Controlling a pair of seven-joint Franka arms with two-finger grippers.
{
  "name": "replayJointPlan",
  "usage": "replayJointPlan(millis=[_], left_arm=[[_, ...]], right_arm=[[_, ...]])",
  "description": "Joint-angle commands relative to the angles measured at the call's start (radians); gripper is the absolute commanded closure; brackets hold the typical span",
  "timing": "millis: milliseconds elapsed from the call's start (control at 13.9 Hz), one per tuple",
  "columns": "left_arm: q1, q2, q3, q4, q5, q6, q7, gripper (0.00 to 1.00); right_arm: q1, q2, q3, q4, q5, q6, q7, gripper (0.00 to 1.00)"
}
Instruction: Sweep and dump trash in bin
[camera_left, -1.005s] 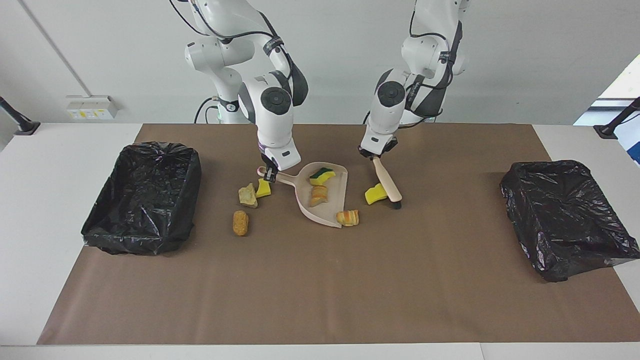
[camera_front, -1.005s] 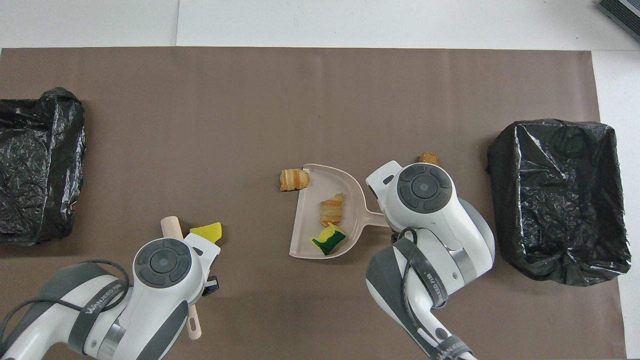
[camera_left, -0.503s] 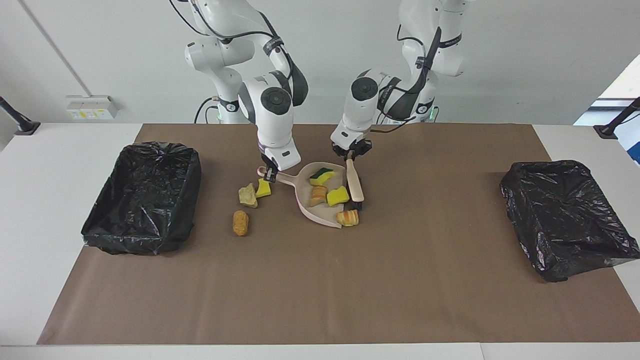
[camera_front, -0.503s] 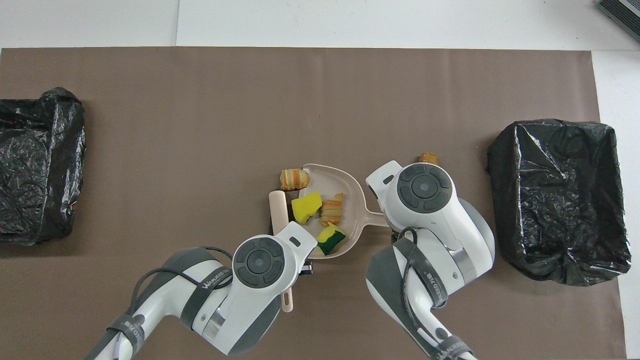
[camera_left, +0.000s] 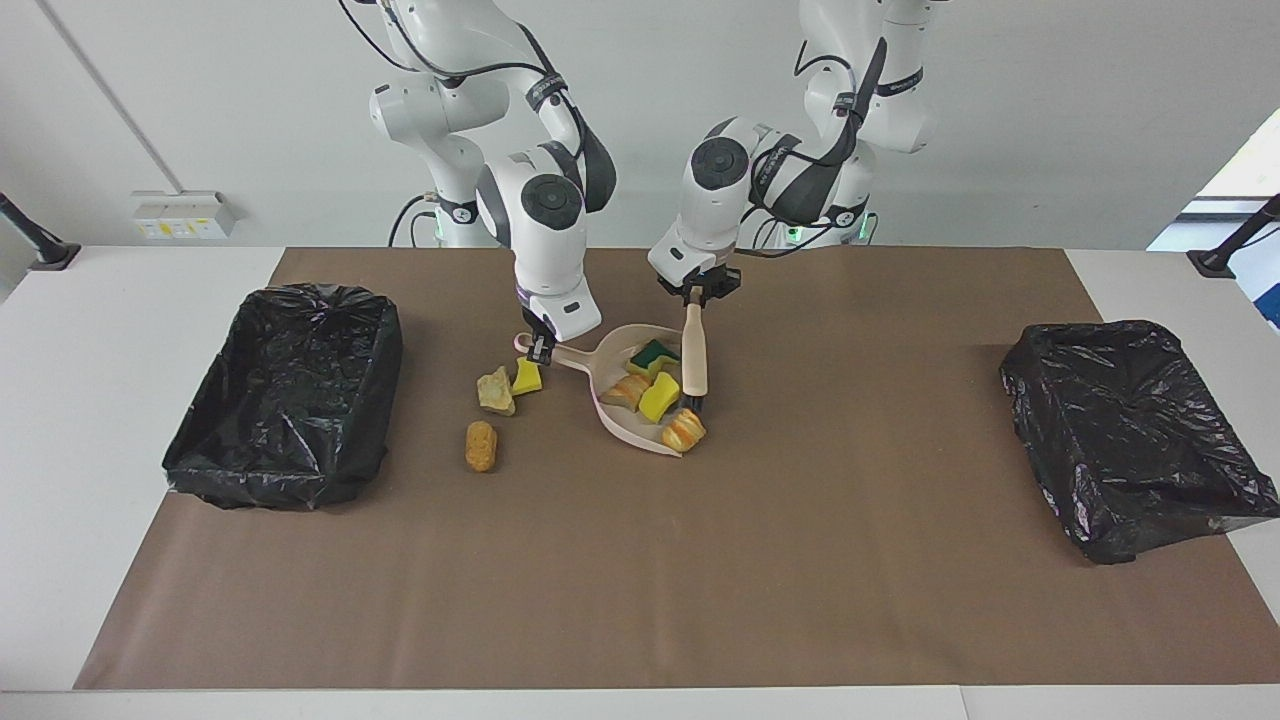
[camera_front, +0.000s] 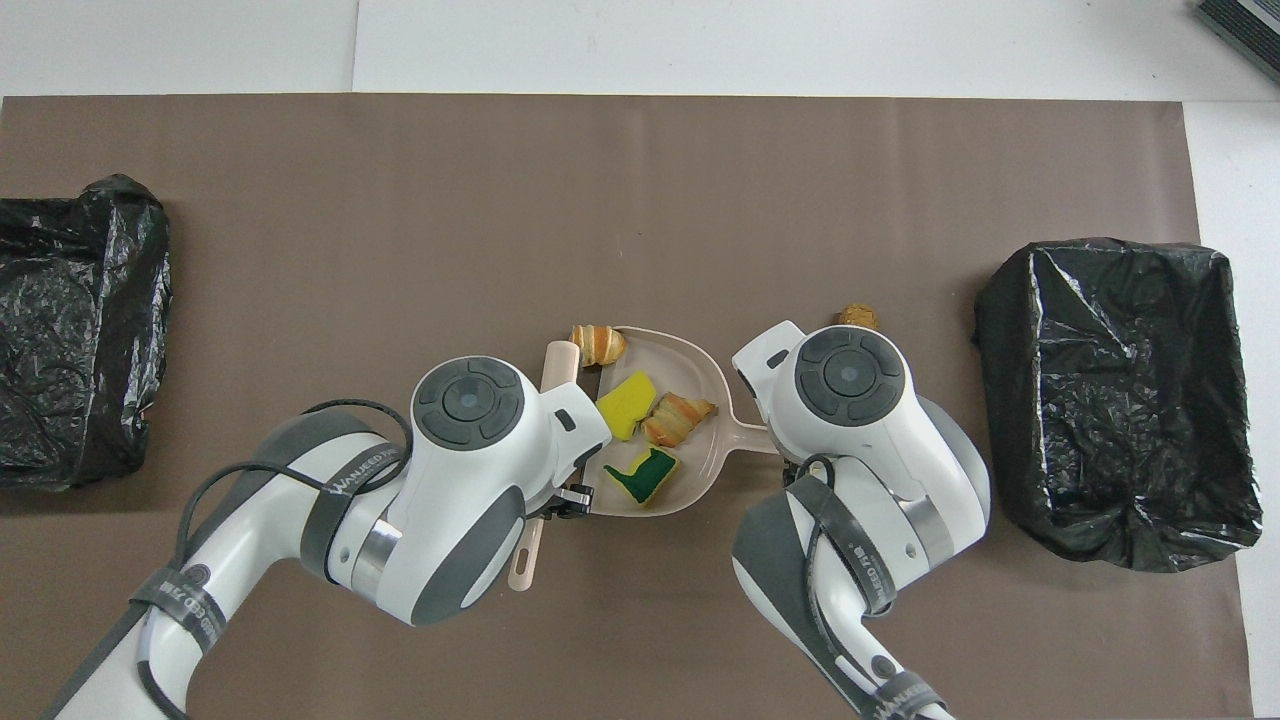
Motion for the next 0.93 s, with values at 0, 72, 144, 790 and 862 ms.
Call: replayJointPlan(millis=[0,72,144,790,862], left_arm=[[0.063,0.039,-0.007,0.030,0.073,0.035,0.170,1.00],[0.094,0.047,-0.007,0.027,0.082,0.049,0.223,1.00],[0.126,0.050,-0.005,0.030,0.087,0.041,0.278,1.00],[0.232,0.213,-0.007,0.224,0.188,0.079,0.599,1.00],[0.223,0.213,-0.008,0.215,0.194,0.075,0.598,1.00]], right_arm=[[-0.005,-0.016,0.005,-0.011,0.008,-0.009,0.027,1.00],[-0.005,-0.016,0.005,-0.011,0.008,-0.009,0.027,1.00],[-0.005,-0.016,0.005,-0.011,0.008,-0.009,0.027,1.00],[-0.005,-0.016,0.005,-0.013,0.008,-0.008,0.027,1.00],[-0.007,-0.018,0.005,-0.013,0.008,-0.008,0.028,1.00]])
